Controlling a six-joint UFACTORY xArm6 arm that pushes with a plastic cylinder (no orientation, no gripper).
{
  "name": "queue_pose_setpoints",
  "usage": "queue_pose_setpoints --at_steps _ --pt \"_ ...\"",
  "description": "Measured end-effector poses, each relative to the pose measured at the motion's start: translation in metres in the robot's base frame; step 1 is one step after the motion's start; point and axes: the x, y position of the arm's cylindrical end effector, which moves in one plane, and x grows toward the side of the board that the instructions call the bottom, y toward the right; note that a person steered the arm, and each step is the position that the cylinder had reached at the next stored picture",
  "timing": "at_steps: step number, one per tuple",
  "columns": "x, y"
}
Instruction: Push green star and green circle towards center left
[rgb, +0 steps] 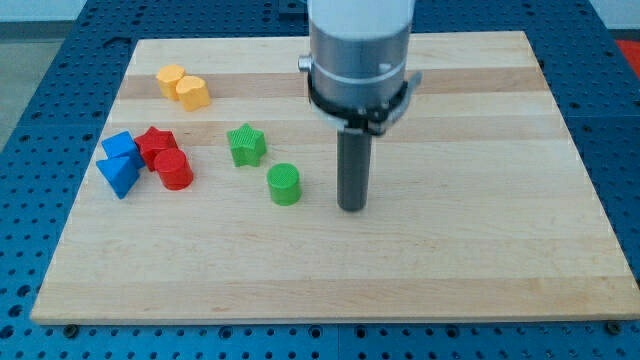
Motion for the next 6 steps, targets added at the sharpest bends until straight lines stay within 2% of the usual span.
queue_pose_setpoints --at_steps 1,2,4,5,6 --pt "0.021 -0.036" --pt "0.003 -0.053" --pt "-0.068 -0.097" --pt "-0.075 -0.112" --pt "-0.081 -0.096"
